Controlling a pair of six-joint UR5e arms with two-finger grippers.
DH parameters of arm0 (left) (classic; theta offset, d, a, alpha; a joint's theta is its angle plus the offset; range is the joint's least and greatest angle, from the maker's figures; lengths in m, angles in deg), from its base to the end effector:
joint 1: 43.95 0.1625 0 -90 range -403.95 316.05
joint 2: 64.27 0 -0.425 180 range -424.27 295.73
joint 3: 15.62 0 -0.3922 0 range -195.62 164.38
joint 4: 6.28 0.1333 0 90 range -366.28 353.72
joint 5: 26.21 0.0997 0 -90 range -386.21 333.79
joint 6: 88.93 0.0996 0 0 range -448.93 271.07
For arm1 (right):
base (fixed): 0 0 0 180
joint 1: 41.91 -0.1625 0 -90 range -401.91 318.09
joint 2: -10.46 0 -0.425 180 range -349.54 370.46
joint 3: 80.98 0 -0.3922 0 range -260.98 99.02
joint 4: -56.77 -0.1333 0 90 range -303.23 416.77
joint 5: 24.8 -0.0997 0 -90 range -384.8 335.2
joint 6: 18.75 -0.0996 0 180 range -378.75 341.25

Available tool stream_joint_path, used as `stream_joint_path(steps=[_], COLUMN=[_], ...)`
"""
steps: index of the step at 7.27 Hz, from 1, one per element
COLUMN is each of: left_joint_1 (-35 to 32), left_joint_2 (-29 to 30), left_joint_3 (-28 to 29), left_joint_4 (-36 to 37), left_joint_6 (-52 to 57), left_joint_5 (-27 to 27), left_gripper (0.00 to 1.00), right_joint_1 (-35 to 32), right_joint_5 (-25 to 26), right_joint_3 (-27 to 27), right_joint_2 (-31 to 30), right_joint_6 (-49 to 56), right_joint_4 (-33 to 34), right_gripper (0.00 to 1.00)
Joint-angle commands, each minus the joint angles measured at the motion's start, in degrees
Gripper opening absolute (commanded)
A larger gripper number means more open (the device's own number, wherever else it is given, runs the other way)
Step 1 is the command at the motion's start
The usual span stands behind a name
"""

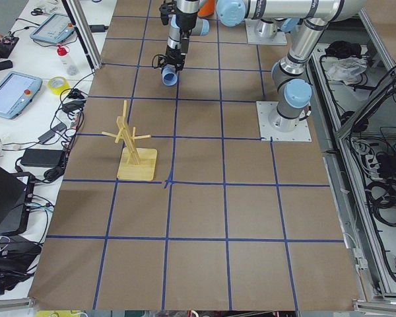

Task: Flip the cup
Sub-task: 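Lower the cup onto its side and open the right gripper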

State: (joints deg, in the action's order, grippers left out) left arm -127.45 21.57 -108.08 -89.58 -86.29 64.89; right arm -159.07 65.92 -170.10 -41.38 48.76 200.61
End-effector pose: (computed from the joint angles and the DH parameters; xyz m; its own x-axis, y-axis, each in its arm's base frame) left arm -0.0768 -0.4862 0.5141 -0.9972 -0.0706 -0.0257 -0.0661 0.9872 -0.1451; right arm 0.4364 -0.5613 0.1921 0.0633 -0.9613 0.2679 -0.9909 -0.0926 -0.0979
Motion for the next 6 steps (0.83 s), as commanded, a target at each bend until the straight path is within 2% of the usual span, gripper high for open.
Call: stream_joint_path(steps=[1,4,5,6], left_joint_1=[0.00,0.09,0.52,3.31], left_joint_2=[0.21,0.21,0.73,1.96], left_joint_3=[0.00,0.00,0.00,-0.09], left_joint_4=[0.07,0.07,0.33,0.68], left_joint_6=[0.00,0.09,0.09,0.35], left_joint_5=[-0.05,-0.14,-0.49,-6.84], left_gripper=[1.00,1.00,1.00,1.00], right_joint_1=[0.00,0.35,1.13,2.80], right_joint_5=[0.16,1.56,1.48,1.74], right_joint_3=[-0.44,0.43,0.43,0.00], right_joint_2=[-0.01,-1.76,-5.95,-8.78], right_joint_6=[-1.25,-1.25,-1.33,-3.68], right_joint_4=[-0.14,0.39,0.30,0.30], right_gripper=[1.00,1.00,1.00,1.00])
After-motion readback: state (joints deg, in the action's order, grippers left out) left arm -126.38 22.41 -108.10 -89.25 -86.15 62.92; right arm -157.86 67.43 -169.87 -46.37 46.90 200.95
